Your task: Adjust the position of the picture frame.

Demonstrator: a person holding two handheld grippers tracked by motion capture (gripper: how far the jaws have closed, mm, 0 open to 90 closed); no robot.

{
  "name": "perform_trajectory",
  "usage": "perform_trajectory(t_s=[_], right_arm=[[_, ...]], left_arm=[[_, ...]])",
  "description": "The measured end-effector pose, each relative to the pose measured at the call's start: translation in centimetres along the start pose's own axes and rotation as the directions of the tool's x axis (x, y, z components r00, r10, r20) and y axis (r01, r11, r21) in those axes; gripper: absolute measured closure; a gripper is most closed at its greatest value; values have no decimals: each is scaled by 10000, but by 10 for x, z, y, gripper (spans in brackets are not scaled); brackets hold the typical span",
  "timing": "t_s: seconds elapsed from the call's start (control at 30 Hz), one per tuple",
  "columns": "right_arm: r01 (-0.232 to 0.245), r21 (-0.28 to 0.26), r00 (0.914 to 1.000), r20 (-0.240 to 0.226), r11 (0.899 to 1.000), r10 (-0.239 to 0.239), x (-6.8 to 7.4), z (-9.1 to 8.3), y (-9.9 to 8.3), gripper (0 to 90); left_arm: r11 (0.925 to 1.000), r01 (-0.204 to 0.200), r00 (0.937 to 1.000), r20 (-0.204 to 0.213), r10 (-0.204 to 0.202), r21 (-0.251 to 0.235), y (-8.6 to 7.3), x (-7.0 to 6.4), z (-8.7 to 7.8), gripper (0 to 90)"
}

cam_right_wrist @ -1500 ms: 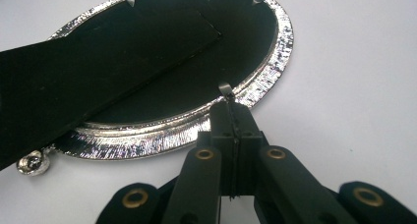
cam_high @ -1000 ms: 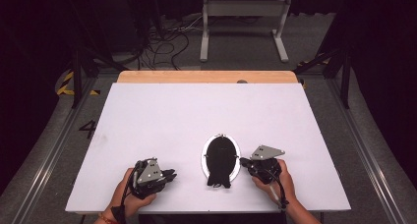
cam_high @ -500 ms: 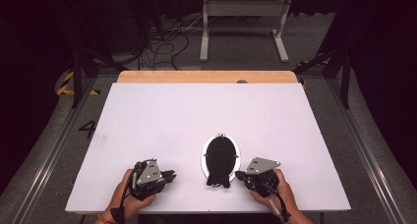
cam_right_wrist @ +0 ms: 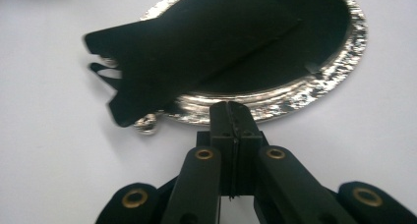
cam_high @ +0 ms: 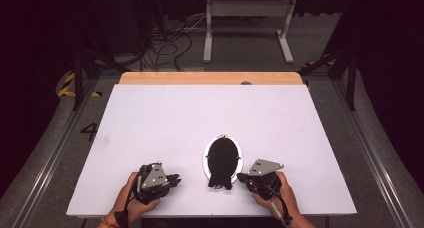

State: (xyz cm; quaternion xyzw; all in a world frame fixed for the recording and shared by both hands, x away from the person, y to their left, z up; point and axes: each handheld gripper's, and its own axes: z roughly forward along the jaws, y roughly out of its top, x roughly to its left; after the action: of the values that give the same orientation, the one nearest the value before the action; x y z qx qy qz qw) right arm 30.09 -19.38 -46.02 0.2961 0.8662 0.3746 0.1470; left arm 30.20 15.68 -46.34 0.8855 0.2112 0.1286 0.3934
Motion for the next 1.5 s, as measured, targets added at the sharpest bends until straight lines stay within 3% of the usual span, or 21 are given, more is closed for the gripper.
perform_trajectory(t_s=[0.2, 0.4, 0.83, 1.07, 1.33, 1.5], right_arm=[[336, -88, 9992, -211, 9994, -338, 12, 2, 2, 900], [271, -259, 9996, 44, 9993, -270, 13, 6, 2, 900], [176, -270, 9993, 329, 9995, -167, 8, 15, 10, 900], [-29, -234, 9997, 255, 9997, 35, 2, 20, 14, 900], [-66, -321, 10000, -48, 9995, 65, -1, 15, 10, 900], [11, -665, 9999, -155, 9978, -21, -7, 1, 6, 895]], left_arm=[[10000, -1, 10000, 15, 1, 26, 0, -1, -1, 812], [10000, -72, 9999, 75, 72, 59, 1, -2, 1, 809], [9999, -70, 9999, 145, 69, 128, 1, -1, 4, 810], [9999, 133, 9999, 40, -133, -41, 0, 4, 1, 808], [9995, 285, 9995, -160, -288, -164, -3, 9, -4, 786], [9983, 442, 9987, -230, -451, -383, -5, 11, -10, 748]])
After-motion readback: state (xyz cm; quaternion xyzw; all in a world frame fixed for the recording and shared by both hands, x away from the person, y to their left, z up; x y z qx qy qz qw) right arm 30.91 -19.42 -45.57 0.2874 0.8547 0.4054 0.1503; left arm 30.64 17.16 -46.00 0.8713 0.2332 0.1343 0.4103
